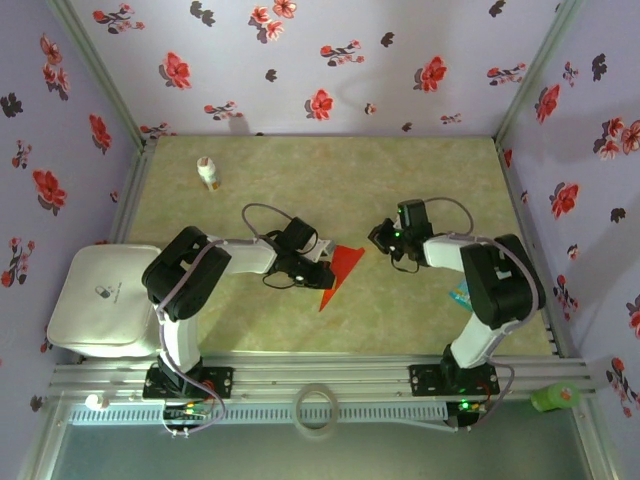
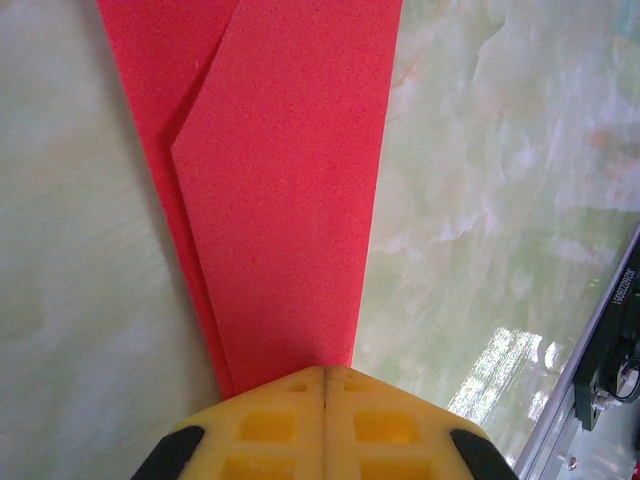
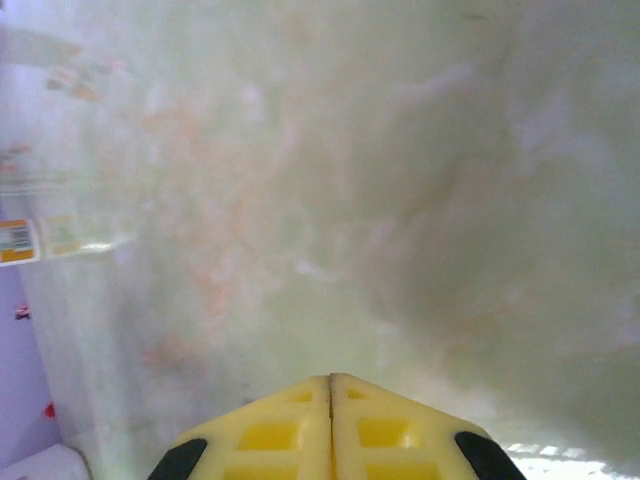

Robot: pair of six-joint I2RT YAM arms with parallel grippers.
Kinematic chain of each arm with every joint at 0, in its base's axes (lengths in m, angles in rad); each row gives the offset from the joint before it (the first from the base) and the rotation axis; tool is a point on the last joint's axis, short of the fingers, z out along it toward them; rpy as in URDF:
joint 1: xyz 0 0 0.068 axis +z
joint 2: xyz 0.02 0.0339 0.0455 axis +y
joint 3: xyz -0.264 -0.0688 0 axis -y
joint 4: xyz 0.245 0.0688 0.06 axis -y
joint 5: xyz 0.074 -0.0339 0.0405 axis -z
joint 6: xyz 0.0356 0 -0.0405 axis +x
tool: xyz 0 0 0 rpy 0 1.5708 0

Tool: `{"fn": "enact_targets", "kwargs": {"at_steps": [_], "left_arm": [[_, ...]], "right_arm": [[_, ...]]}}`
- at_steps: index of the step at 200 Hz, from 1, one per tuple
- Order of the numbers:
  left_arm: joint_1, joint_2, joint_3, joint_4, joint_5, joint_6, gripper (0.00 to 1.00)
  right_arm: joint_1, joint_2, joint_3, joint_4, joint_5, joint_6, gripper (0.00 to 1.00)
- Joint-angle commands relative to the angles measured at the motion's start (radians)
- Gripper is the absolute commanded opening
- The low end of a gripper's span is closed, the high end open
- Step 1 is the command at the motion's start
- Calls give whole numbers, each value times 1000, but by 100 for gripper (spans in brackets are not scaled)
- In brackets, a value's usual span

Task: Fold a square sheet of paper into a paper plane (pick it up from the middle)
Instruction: Fold the wing for the fifth time at the center of the table.

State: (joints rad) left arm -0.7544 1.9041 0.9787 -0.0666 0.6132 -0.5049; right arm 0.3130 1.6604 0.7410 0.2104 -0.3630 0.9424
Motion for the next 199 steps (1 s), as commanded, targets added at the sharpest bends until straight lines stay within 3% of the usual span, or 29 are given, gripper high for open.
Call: {"fn": "enact_targets", "kwargs": {"at_steps": [1,45,72,109,159,199], "left_arm": [[-5,33,-63,-164,-75,9,0],[-5,22,-52,-164,-76,3,0],[-5,17,-39,-173,-73,0,0],[-5,-12,-12,-194,-70,-12,0],[-5,-139,62,-205,-82,-90,6],[-18,-129,129,-142,-44,-168,7]], "right_arm": [[39,-68,-22,-10,4,-29,8],[146,-12,-65,58,-13,26,2],[149,46,-107,144,-15,78,0],[146,94,-121,84,48,73,0],[146,98,-122,58,42,52,0],[146,99,-119,52,40,53,0]]}}
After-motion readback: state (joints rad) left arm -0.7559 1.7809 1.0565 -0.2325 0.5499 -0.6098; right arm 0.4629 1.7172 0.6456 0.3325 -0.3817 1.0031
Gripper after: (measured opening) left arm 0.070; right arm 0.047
